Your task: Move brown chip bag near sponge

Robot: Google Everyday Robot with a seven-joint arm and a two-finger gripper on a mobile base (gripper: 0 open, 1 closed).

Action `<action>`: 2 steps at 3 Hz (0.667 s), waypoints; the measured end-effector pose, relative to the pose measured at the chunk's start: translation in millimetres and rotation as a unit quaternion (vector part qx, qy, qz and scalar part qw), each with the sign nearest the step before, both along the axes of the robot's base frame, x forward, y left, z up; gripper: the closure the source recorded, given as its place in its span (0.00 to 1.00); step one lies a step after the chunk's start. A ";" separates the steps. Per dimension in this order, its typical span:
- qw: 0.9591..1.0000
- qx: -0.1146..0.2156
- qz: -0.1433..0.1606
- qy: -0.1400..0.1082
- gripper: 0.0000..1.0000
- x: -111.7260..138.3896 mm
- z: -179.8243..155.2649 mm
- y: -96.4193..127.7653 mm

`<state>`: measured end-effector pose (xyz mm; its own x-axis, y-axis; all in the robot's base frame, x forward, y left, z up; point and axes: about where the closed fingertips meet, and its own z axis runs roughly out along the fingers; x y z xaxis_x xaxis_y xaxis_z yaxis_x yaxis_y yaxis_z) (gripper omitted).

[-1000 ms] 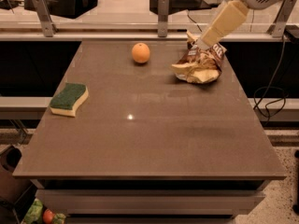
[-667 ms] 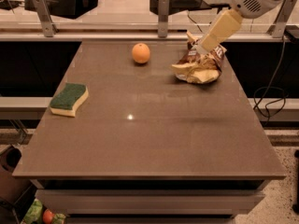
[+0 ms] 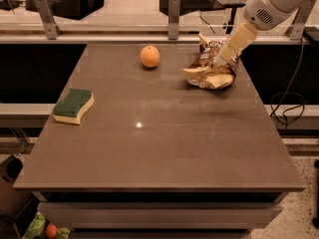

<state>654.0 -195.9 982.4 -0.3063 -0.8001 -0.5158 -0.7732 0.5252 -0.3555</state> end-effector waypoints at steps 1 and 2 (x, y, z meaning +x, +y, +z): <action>1.000 -0.003 0.007 0.008 0.00 17.6 -16.2 2.3; 1.000 -0.001 0.022 0.015 0.00 30.8 -35.5 15.2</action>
Offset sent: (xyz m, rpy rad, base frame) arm 0.0475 0.0321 -0.0597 0.0039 0.0435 0.0817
